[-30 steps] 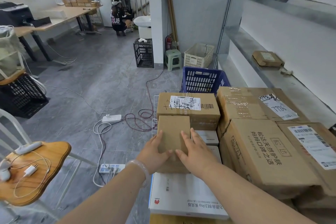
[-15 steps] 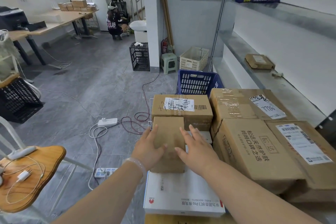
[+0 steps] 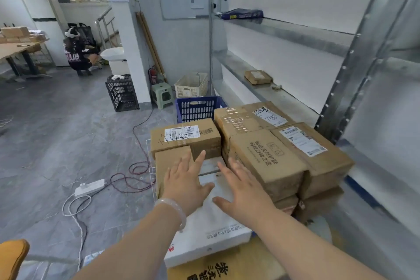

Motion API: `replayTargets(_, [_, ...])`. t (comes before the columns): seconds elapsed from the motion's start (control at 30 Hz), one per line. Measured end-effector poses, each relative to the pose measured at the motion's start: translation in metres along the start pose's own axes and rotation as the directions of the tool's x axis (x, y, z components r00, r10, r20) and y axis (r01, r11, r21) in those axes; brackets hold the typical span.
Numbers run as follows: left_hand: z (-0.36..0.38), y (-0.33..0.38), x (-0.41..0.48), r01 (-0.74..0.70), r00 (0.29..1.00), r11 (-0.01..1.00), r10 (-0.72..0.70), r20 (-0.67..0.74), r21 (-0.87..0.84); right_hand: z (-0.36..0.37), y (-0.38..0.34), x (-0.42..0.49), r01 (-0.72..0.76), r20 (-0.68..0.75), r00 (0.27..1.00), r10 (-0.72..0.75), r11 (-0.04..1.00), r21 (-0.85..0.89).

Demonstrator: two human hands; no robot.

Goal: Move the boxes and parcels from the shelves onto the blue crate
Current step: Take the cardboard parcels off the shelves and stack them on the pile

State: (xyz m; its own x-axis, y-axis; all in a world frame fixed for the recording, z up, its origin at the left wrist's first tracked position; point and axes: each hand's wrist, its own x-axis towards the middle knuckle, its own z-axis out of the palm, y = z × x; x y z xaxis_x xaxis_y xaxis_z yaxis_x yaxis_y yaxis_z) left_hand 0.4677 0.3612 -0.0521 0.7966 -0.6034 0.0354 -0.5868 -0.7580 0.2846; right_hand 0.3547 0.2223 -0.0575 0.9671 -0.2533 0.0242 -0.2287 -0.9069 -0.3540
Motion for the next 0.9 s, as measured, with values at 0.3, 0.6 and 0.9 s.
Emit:
replayTargets(0.3, [0.031, 0.059, -0.067, -0.463, 0.886, 0.885, 0.463, -0.019, -0.056, 0.021, -0.012, -0.147, -0.401, -0.236, 0.889, 0.393, 0.916, 0.015])
replayTargets(0.6, [0.043, 0.215, -0.175, -0.795, 0.602, 0.601, 0.798, 0.018, -0.087, -0.022, 0.013, -0.351, -0.860, -0.358, 0.490, 0.795, 0.509, -0.046])
replayTargets(0.9, [0.083, 0.389, -0.361, -0.944, 0.283, 0.295, 0.954, 0.094, -0.151, -0.037, 0.026, -0.596, -0.972, -0.467, 0.172, 0.867, 0.226, 0.063])
